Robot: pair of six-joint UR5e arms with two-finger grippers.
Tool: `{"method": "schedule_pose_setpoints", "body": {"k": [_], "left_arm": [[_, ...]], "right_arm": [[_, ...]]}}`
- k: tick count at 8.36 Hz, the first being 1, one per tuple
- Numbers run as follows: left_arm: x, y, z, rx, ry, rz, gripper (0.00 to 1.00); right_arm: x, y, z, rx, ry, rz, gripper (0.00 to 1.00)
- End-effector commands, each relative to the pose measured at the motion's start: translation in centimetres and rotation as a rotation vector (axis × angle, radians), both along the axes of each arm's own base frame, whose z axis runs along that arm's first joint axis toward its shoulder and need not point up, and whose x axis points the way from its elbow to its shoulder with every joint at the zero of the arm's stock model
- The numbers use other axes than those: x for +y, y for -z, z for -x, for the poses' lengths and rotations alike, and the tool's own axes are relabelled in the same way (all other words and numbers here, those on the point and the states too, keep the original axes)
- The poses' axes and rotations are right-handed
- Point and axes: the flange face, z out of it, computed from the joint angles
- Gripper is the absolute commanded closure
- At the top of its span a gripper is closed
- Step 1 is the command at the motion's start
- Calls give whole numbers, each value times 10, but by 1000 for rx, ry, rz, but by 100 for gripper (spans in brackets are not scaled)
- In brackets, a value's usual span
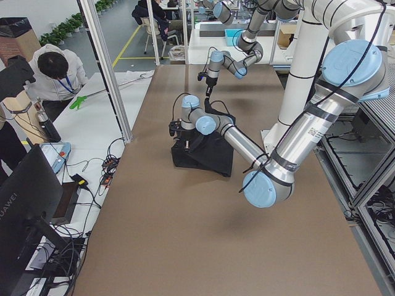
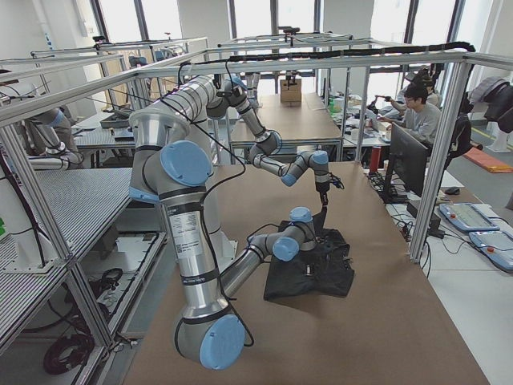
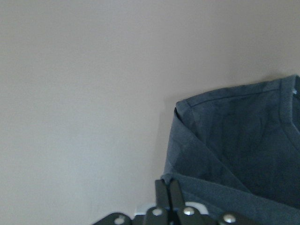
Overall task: Fold clothes
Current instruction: 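Lift the hem with both grippers and carry it toward the collar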
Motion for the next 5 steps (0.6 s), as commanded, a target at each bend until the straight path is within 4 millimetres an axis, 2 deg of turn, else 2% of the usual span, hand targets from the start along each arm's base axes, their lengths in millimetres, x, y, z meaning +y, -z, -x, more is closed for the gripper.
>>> {"method": "schedule_pose_setpoints", "body": {"k": [1, 2, 3, 4, 5], "left_arm": [[-34, -58, -30, -29, 17, -18, 100], [-39, -71, -37, -36, 16, -14, 100], [-40, -74, -38, -30, 16, -21, 100], [-39, -66, -36, -19, 14, -33, 90], [-41, -47, -30, 1, -5, -72, 49]], "right_arm": [[-27, -27, 24, 77, -1, 11, 100], [-38, -26, 35, 84, -2, 15, 100], [-47, -24, 45, 73, -1, 5, 93], [-51, -25, 49, 54, -2, -13, 54], [-54, -12, 51, 38, 5, -42, 21]]}}
